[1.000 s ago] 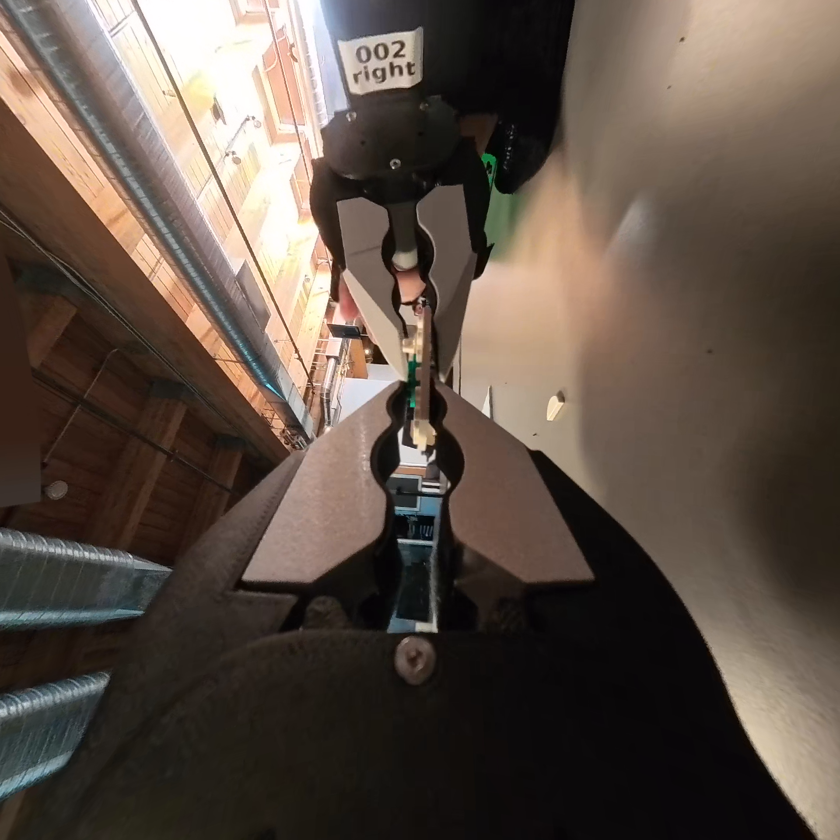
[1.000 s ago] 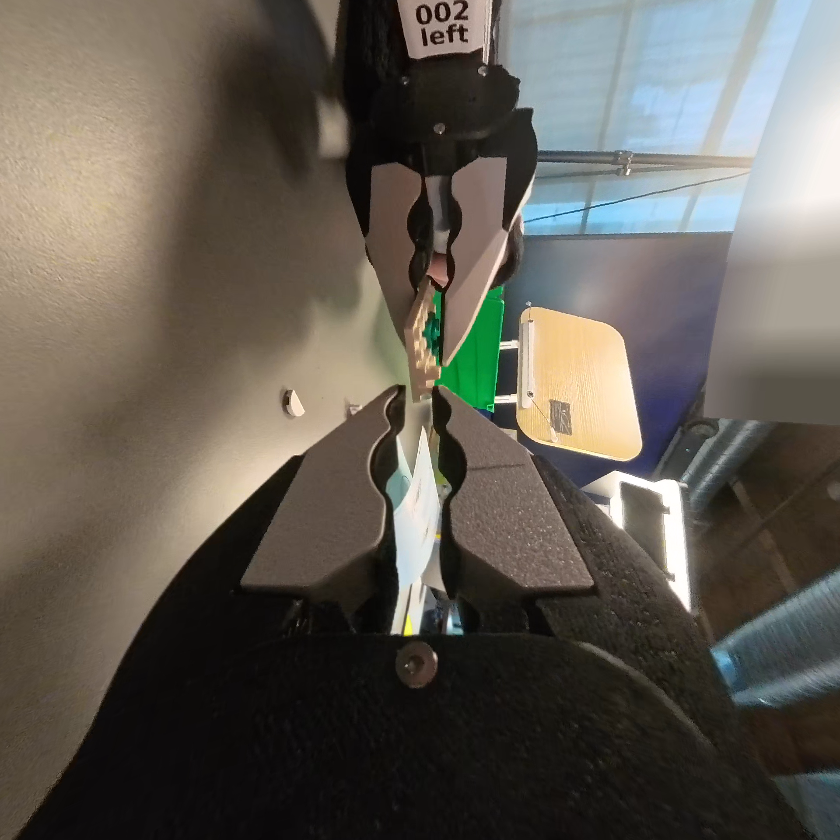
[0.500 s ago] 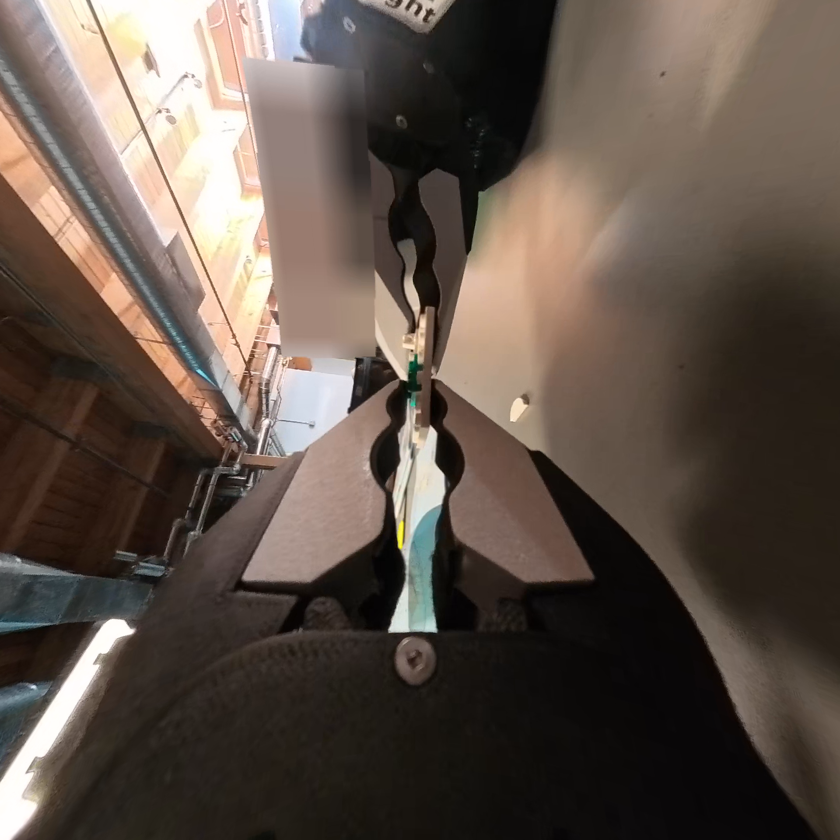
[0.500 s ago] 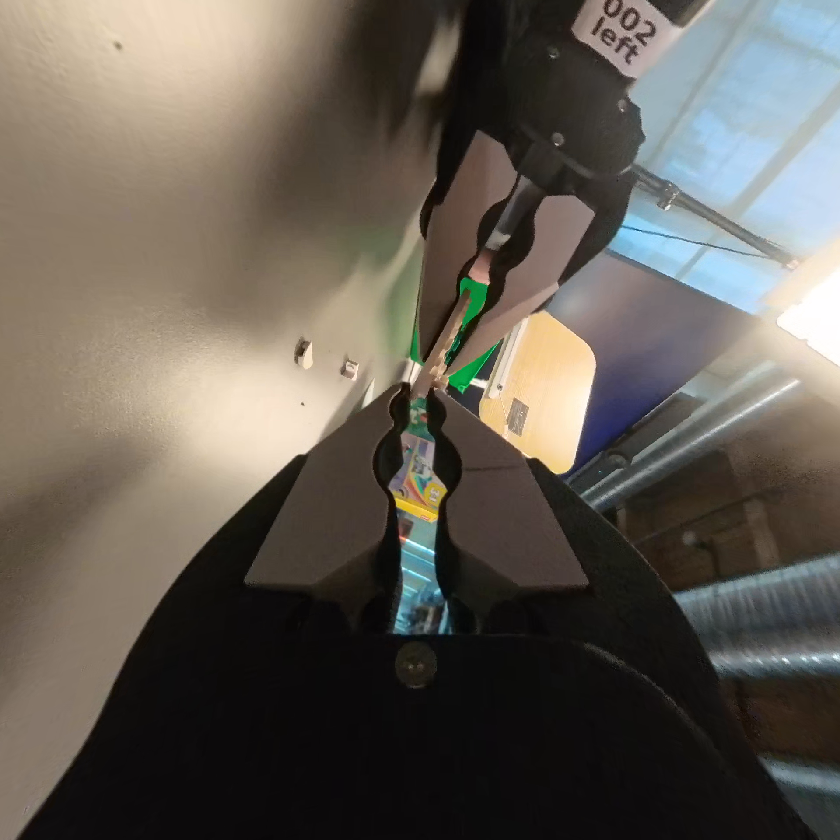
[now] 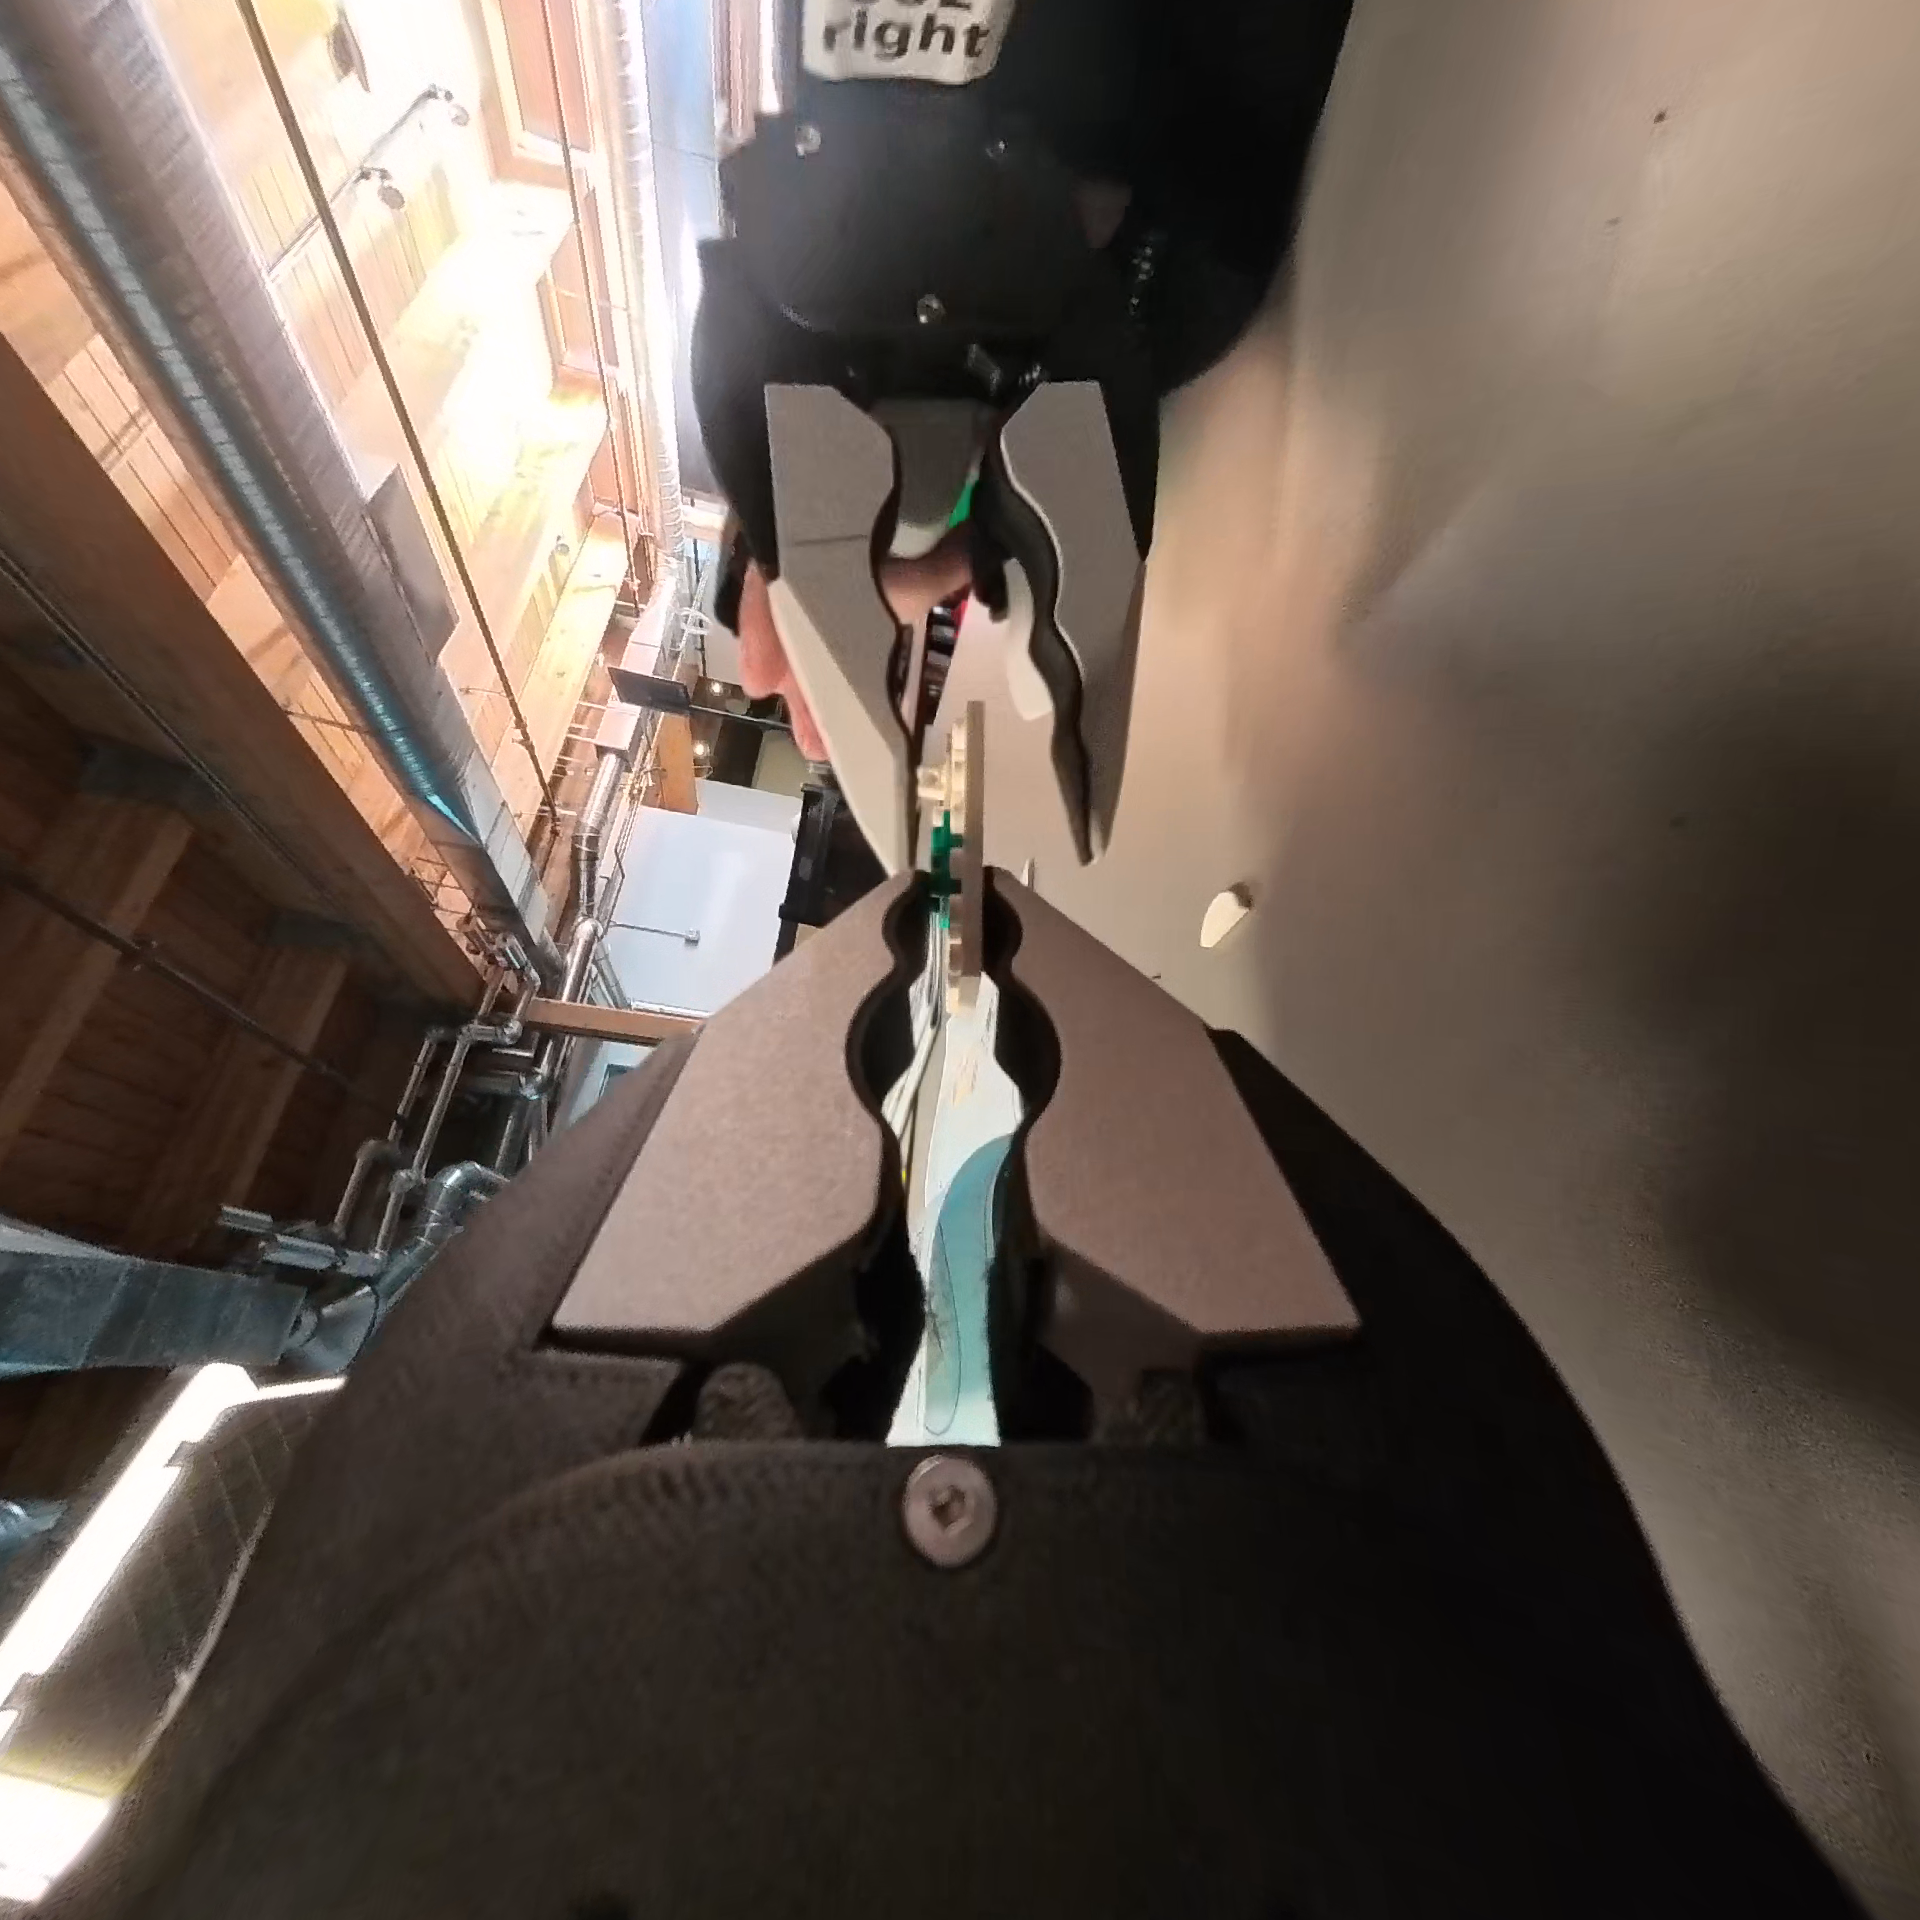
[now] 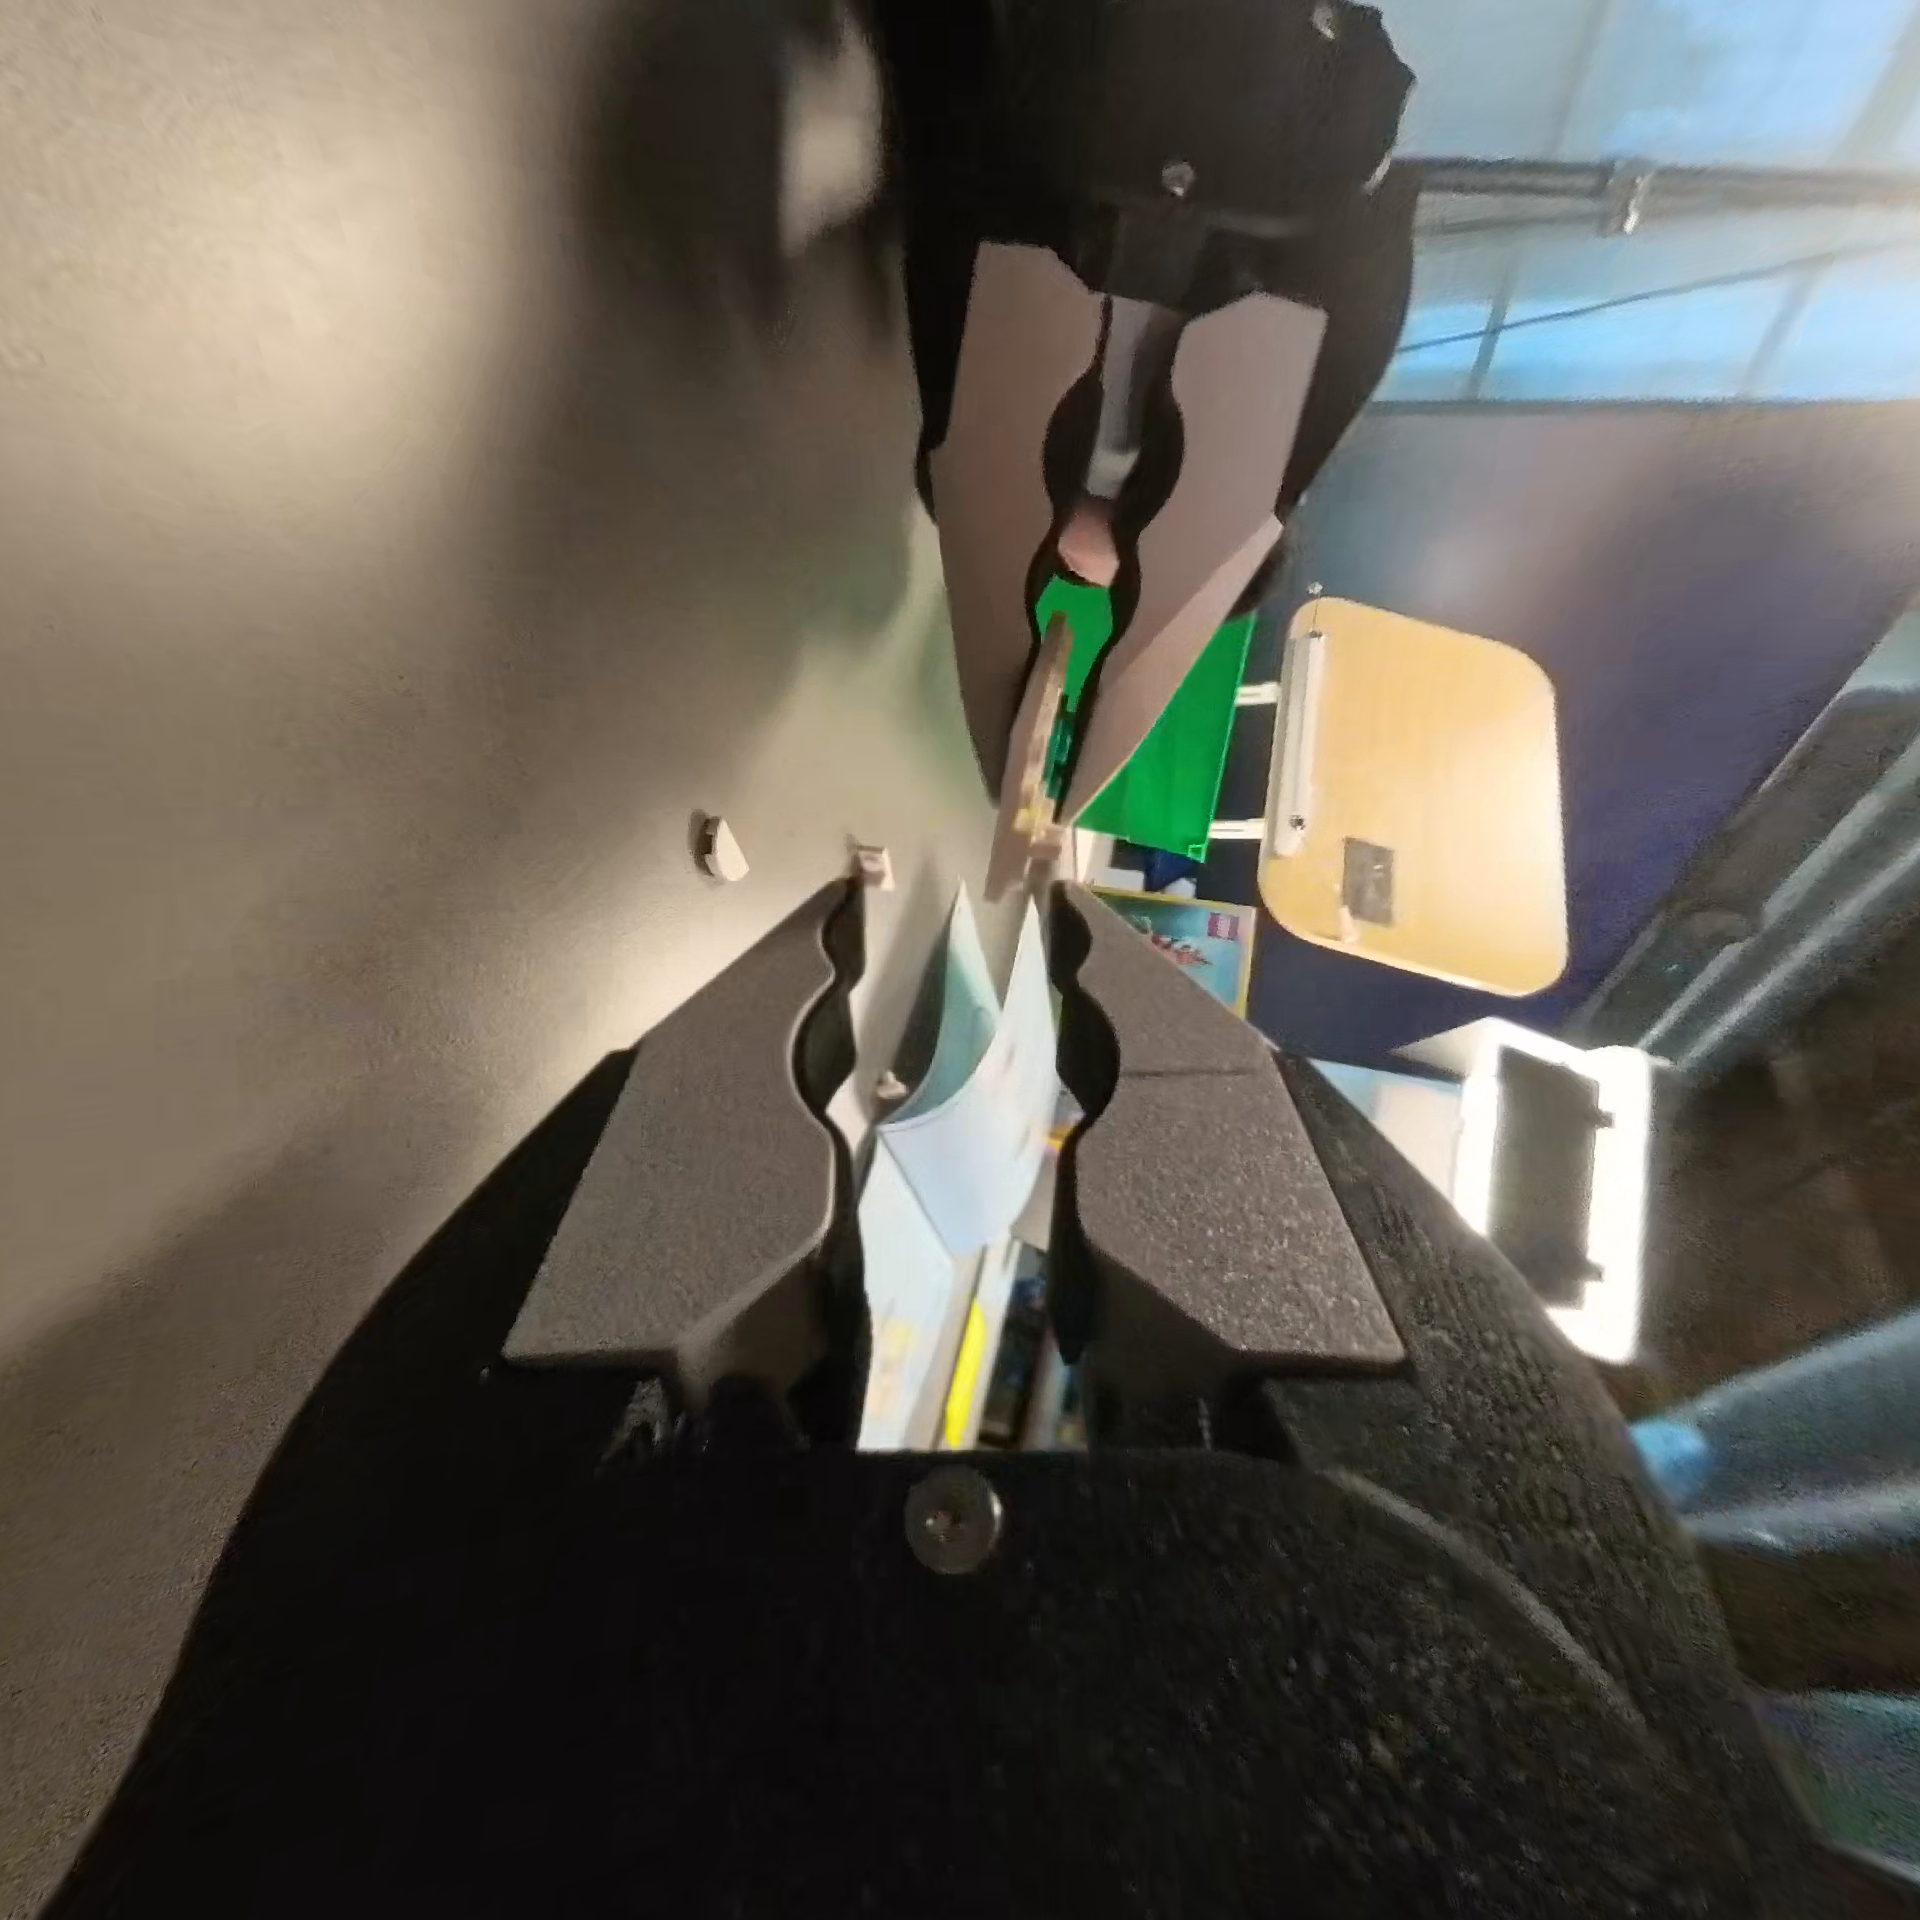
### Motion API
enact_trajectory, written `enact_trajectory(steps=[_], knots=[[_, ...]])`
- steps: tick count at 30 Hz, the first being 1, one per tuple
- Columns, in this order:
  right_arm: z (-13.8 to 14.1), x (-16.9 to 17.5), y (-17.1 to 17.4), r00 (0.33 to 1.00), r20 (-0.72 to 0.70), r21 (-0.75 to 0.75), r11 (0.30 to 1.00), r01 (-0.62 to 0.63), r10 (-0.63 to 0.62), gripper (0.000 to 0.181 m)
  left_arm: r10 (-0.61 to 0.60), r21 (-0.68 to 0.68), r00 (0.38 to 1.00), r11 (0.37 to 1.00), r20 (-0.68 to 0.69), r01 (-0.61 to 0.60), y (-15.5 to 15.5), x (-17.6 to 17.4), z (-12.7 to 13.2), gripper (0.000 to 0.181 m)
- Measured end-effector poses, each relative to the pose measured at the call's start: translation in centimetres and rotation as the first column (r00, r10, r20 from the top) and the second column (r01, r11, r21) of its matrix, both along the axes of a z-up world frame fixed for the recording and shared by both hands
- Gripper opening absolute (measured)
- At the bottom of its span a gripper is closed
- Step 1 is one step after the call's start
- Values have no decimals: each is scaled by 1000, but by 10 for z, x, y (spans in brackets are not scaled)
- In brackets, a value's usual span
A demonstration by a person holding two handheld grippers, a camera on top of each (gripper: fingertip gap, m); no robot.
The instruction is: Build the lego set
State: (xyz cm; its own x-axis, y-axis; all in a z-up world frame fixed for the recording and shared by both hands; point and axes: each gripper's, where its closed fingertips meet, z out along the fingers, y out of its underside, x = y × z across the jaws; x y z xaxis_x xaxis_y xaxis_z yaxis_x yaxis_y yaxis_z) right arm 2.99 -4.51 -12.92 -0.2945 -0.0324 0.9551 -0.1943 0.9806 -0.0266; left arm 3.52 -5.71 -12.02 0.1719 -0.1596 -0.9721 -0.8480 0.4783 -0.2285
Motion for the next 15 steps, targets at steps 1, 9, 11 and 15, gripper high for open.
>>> enact_trajectory(steps=[1, 9, 11, 15], knots=[[0, 0, 1, 1000, 6, -34, 999, -1, 1, 36, 2, 3, 1000, 1000, -3, -2, 0, -1, 0, 8], [-17, -20, 47, 963, 227, -484, 841, 241, -145, 39, 101, 51, 982, 994, -159, -94, 5, -18, -12, 7], [-20, -32, 63, 914, 363, -607, 699, 377, -178, 39, 123, 56, 977, 992, -174, -115, 4, -24, -13, 7], [-20, -58, 84, 837, 534, -758, 373, 535, -116, 24, 151, 26, 976, 989, -156, -149, 3, -36, -15, 7]])
